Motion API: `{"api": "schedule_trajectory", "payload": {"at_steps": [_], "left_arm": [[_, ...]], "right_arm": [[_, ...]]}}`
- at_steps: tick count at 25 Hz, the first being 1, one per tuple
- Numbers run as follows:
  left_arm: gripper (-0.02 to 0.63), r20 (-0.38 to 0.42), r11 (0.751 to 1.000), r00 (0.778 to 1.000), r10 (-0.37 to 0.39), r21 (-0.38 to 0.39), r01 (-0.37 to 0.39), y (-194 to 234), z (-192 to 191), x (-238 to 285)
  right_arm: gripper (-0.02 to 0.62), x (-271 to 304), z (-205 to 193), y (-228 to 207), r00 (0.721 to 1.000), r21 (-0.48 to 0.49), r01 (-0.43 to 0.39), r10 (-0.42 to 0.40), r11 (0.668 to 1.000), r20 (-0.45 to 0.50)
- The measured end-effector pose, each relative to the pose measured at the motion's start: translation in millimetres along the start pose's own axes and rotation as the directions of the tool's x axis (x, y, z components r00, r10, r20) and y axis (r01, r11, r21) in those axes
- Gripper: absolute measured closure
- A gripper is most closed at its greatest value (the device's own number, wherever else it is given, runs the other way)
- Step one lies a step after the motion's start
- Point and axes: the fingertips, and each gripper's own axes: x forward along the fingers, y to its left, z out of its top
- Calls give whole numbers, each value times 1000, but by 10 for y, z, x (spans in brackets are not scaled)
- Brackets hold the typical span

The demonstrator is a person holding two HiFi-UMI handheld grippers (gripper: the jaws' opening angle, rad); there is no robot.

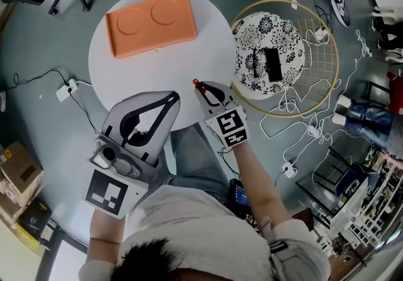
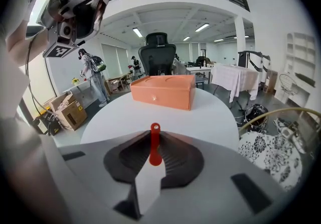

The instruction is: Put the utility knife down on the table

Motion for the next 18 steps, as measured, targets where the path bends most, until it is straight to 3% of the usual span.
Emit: {"api": "schedule_trajectory", "payload": {"at_steps": [18], "left_arm": [[595, -18, 1000, 1000, 24, -7, -24, 40, -110, -64]], "right_arm": [[535, 235, -374, 69, 991, -43, -15, 9, 999, -134]]}}
